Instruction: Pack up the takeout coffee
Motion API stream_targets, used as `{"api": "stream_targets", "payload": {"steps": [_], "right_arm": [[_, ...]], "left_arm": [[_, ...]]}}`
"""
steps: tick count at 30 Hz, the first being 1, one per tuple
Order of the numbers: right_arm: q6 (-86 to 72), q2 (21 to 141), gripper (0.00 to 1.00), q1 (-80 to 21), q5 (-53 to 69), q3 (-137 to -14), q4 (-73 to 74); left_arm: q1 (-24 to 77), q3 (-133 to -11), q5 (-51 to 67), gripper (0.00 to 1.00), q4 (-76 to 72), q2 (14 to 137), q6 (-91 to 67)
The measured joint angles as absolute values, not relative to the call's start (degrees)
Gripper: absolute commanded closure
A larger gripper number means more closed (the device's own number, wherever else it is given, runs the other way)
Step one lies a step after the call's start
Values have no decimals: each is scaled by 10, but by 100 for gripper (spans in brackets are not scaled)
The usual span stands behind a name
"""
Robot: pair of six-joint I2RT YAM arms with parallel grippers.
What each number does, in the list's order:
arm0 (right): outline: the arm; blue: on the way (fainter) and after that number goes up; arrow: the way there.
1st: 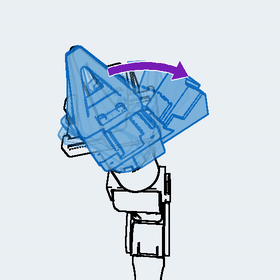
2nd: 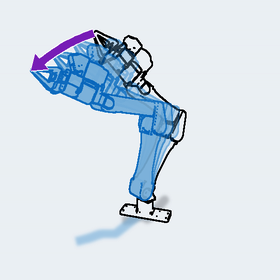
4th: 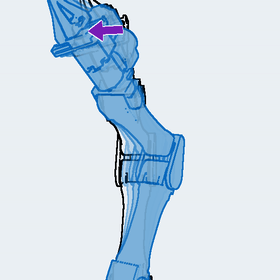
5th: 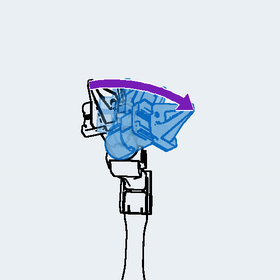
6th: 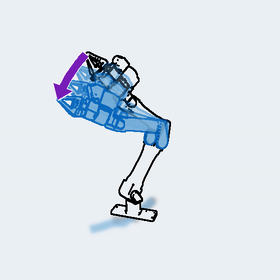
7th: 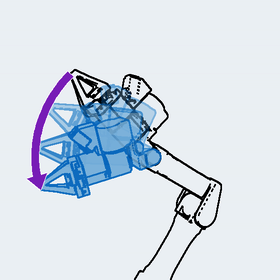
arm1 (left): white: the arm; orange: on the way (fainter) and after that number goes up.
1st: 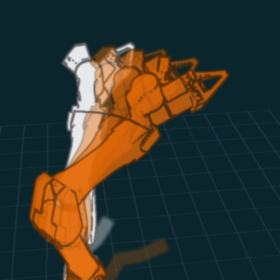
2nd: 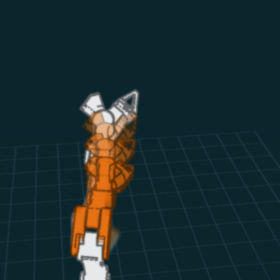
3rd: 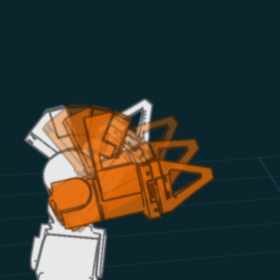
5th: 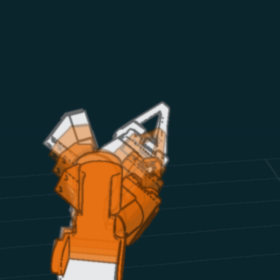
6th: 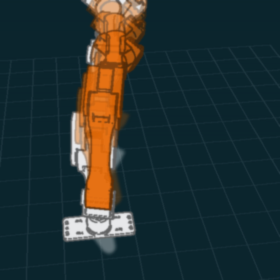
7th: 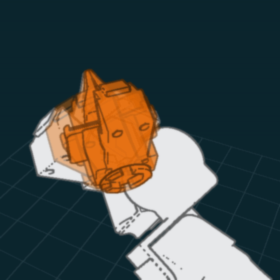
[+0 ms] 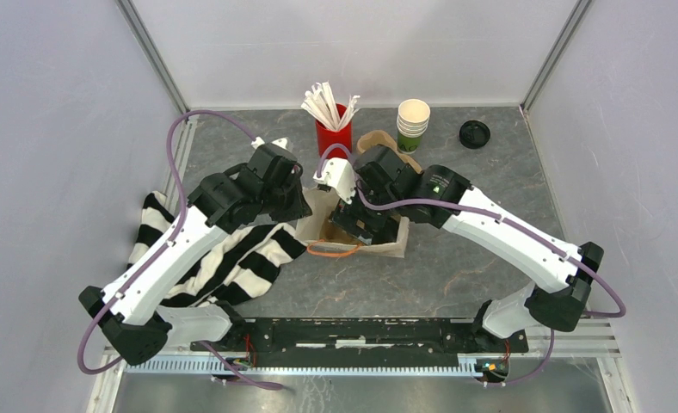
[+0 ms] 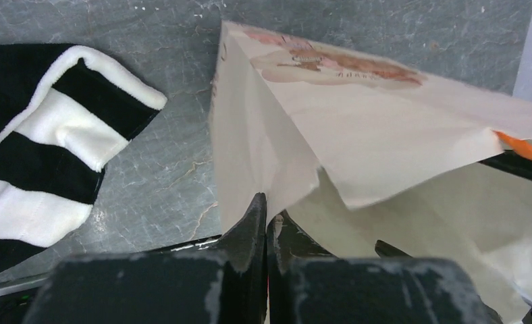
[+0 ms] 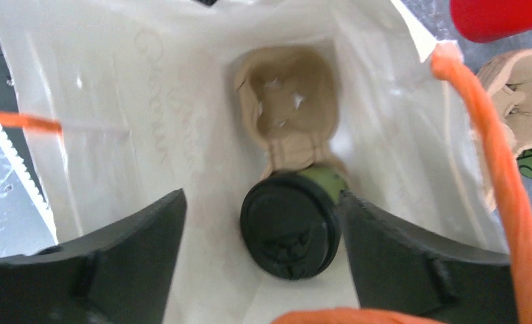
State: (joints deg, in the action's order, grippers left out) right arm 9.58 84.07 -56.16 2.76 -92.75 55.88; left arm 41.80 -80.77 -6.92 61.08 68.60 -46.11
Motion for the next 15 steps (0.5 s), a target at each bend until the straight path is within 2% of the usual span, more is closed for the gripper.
{"api": "stream_targets", "payload": {"steps": [2, 4, 6, 7, 10, 15], "right_arm": [[94, 842, 31, -566, 15, -926, 551], [96, 843, 47, -566, 6, -926, 547], [101, 842, 53, -566, 4, -926, 541], [106, 842, 52, -566, 3, -924, 536], [110, 825, 37, -566, 10, -891, 515], [128, 800, 23, -566, 29, -861, 518]], "left_arm": [[418, -812, -67, 98, 614, 698, -461], [418, -816, -63, 98, 620, 707, -461], [418, -821, -60, 98, 627, 715, -461], [418, -823, -59, 98, 630, 715, -461], [418, -828, -59, 98, 636, 715, -462], [417, -830, -60, 98, 639, 715, -462]]}}
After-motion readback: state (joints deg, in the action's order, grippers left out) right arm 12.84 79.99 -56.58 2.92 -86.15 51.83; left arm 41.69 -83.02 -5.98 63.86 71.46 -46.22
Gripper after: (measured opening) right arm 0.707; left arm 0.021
